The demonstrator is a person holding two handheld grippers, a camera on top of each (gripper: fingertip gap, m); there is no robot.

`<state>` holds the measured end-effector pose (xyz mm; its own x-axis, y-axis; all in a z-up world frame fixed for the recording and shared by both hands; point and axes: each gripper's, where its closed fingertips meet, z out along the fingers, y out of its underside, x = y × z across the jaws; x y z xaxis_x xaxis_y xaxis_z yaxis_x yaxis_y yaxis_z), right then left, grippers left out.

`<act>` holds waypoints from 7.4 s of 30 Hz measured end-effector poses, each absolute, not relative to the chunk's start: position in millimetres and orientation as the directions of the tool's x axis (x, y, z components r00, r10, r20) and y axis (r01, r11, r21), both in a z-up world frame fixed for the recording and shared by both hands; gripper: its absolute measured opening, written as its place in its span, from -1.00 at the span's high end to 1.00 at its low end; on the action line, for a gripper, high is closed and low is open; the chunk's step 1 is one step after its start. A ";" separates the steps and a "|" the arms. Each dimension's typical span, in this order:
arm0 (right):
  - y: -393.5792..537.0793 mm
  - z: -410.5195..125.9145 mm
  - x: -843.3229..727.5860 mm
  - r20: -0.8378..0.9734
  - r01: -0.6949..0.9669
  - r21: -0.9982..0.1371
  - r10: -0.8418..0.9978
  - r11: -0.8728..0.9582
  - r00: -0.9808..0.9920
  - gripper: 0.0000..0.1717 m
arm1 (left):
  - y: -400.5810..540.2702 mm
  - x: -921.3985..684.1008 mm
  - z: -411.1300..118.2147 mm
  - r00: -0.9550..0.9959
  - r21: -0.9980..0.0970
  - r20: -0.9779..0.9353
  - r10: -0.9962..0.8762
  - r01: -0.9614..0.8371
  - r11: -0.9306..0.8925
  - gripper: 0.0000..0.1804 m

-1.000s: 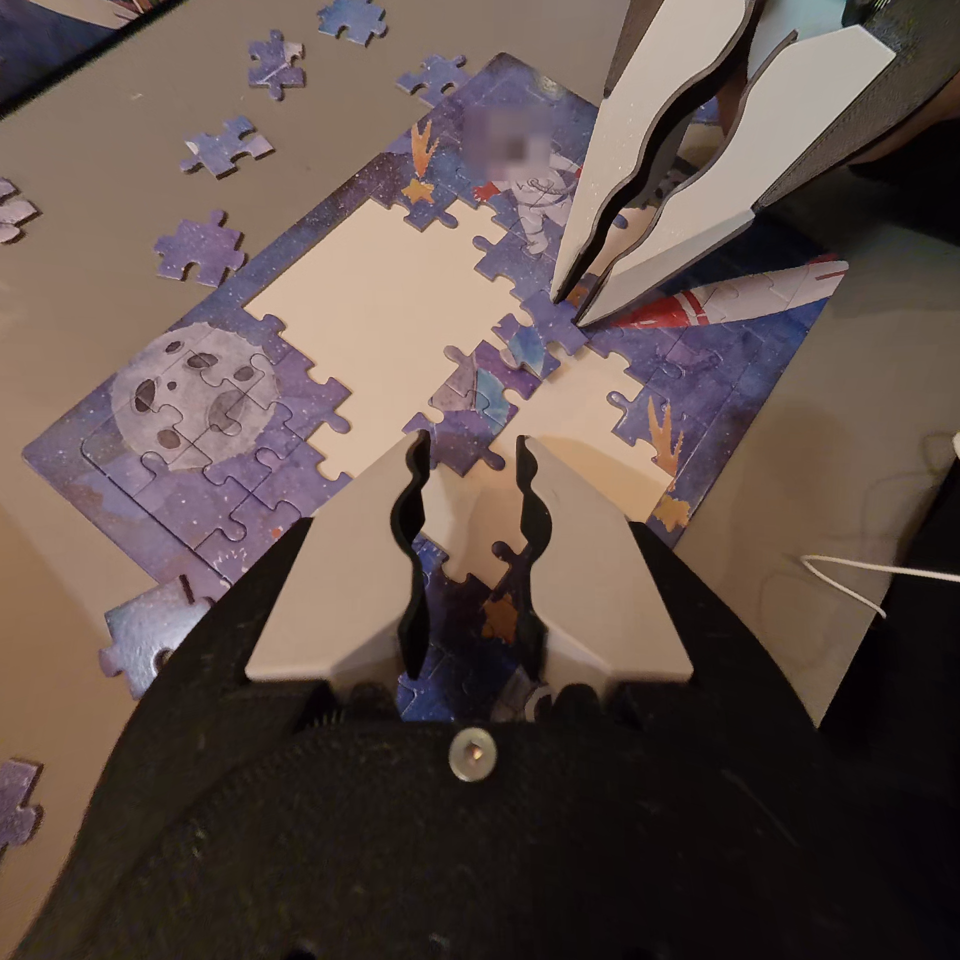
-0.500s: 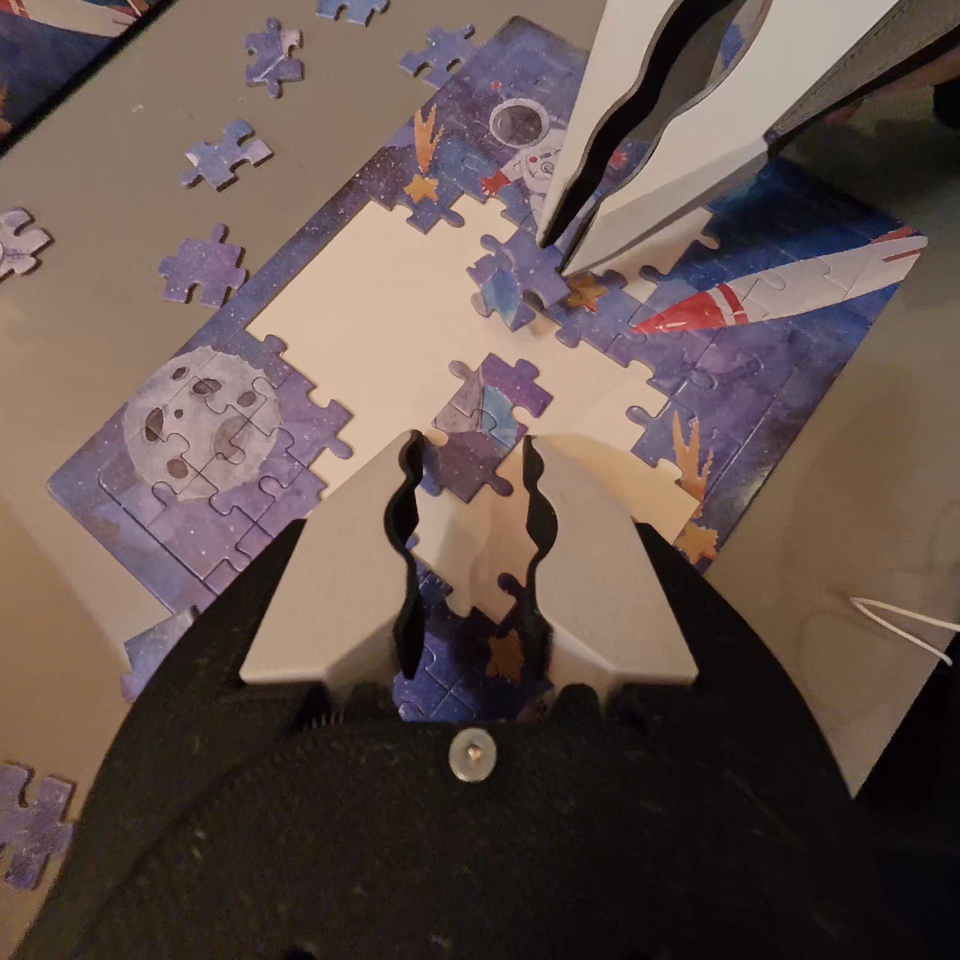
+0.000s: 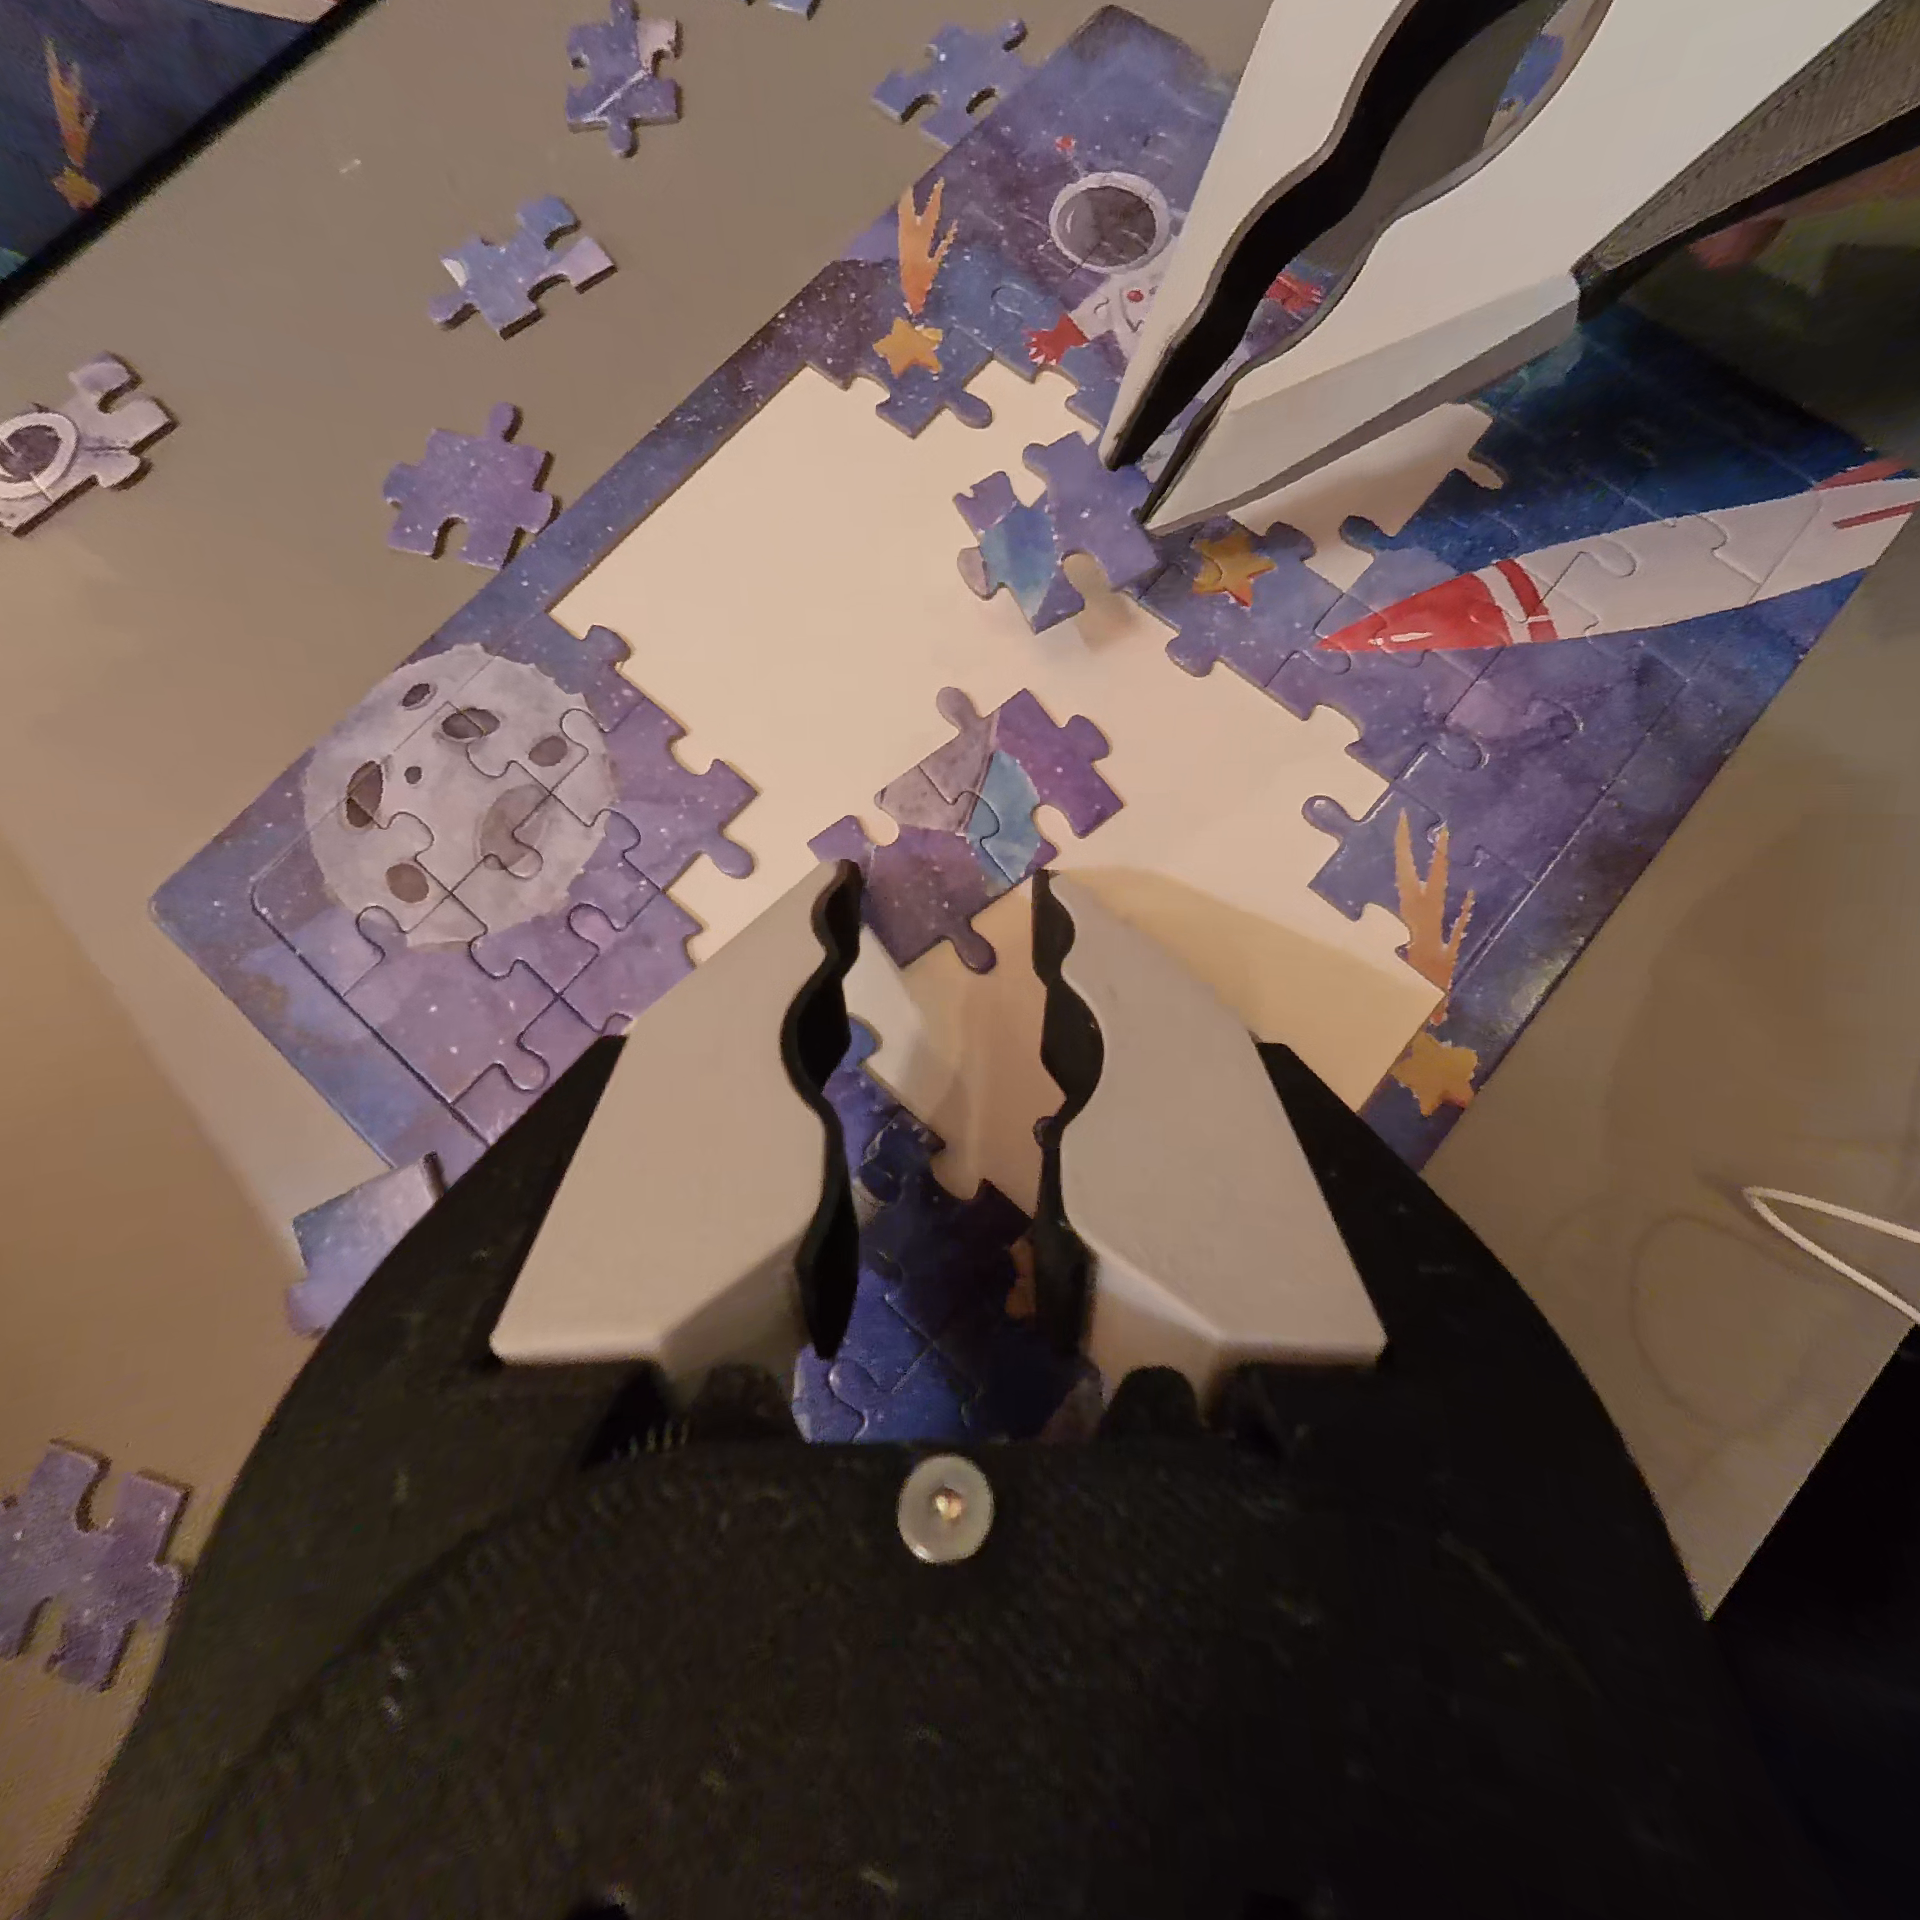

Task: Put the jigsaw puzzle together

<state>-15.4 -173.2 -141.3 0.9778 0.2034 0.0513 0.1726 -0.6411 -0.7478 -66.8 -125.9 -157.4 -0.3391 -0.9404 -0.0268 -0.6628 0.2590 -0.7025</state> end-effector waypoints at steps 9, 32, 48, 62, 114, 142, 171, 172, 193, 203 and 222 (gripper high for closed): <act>-156.6 -143.0 -11.9 0.107 0.241 -0.734 0.242 -0.635 0.964 0.91 | -128.3 -67.5 -157.4 -0.345 -0.711 0.004 -0.939 -0.661 0.240 0.69; -140.9 -156.0 -21.0 0.093 0.328 -0.706 0.377 -0.628 0.922 0.91 | -127.7 -68.6 -157.7 -0.341 -0.712 0.006 -0.940 -0.662 0.235 0.70; -140.7 -156.0 -21.3 0.095 0.329 -0.705 0.375 -0.628 0.922 0.90 | -126.7 -68.2 -157.7 -0.338 -0.712 0.003 -0.941 -0.662 0.235 0.69; -140.8 -156.1 -21.2 0.094 0.325 -0.705 0.371 -0.631 0.924 0.90 | -126.6 -68.1 -157.7 -0.337 -0.712 0.003 -0.941 -0.662 0.235 0.69; -142.5 -150.1 -19.6 0.068 0.290 -0.730 0.356 -0.619 0.932 0.91 | -122.8 -71.8 -158.1 -0.319 -0.702 0.046 -0.947 -0.685 0.197 0.60; -157.2 -111.0 -87.1 0.208 0.479 -0.825 0.628 -0.299 0.750 0.91 | -144.4 -80.7 -107.2 -0.385 -0.675 0.679 -0.625 -0.663 -0.325 0.86; -145.1 -102.8 -61.0 0.273 0.432 -0.850 0.449 -0.301 0.850 0.91 | -136.7 -79.8 -100.4 -0.355 -0.588 0.793 -0.495 -0.658 -0.471 1.00; -144.4 -101.9 -62.3 0.270 0.426 -0.855 0.447 -0.295 0.853 0.85 | -134.8 -79.0 -98.4 -0.355 -0.584 0.800 -0.485 -0.648 -0.489 1.00; -131.7 -83.5 -49.1 0.322 0.399 -0.877 0.288 -0.268 0.902 0.64 | -137.1 -75.0 -90.6 -0.368 -0.568 0.820 -0.439 -0.614 -0.547 1.00; -134.5 -77.0 -38.6 0.333 0.393 -0.883 0.248 -0.257 0.910 0.68 | -84.6 -79.4 -72.8 -0.340 -0.612 0.791 -0.509 -0.460 -0.644 1.00; -129.1 -84.8 -59.9 0.306 0.388 -0.885 0.309 -0.257 0.901 0.70 | -112.9 -74.0 -81.6 -0.360 -0.583 0.812 -0.459 -0.521 -0.623 1.00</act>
<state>-59.9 -129.1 -84.8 0.9006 0.3089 0.3057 0.3884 -0.2566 -0.8850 -74.0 -112.9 -81.6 -0.3599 -0.4591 0.8122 -0.5211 -0.6232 -0.5831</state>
